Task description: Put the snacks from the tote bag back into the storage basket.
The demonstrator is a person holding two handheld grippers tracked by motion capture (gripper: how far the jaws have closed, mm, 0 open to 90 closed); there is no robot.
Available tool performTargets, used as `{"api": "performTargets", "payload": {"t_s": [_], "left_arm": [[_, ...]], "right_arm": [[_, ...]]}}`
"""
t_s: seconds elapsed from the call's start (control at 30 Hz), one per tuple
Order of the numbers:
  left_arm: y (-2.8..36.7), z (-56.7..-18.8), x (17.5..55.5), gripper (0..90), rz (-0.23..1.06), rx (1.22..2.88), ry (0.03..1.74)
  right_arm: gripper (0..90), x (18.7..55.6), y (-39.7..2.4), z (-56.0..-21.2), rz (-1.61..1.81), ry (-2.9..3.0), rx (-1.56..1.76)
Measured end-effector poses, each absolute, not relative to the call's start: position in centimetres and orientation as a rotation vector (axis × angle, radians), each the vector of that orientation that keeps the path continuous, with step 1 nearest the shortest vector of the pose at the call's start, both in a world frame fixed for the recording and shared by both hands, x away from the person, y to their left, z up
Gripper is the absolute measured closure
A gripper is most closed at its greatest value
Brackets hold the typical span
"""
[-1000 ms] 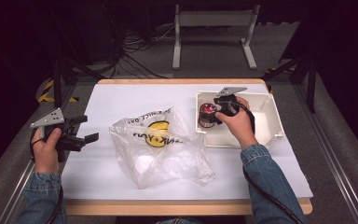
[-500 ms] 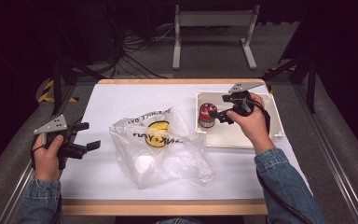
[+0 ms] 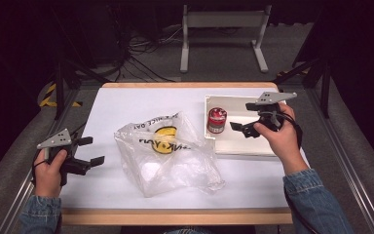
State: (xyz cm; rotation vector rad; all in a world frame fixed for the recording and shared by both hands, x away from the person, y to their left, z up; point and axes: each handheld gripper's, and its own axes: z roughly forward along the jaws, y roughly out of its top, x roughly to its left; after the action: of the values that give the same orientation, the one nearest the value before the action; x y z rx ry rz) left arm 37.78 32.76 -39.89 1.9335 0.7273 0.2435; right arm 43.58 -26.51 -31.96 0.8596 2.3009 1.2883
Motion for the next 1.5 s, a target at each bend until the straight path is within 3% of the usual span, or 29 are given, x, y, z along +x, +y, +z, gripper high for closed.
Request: {"api": "performTargets", "payload": {"t_s": [0.6,1.5], "left_arm": [[33.0,-40.7,36.5,3.2,0.269,1.942,0.743],[33.7,-42.3,36.9,3.3,0.252,1.916,0.761]], "right_arm": [[7.8,37.7,-31.7,-33.2,1.223,2.241,0.973],[6.2,36.1,-32.6,-40.2,1.203,2.194,1.090]]}}
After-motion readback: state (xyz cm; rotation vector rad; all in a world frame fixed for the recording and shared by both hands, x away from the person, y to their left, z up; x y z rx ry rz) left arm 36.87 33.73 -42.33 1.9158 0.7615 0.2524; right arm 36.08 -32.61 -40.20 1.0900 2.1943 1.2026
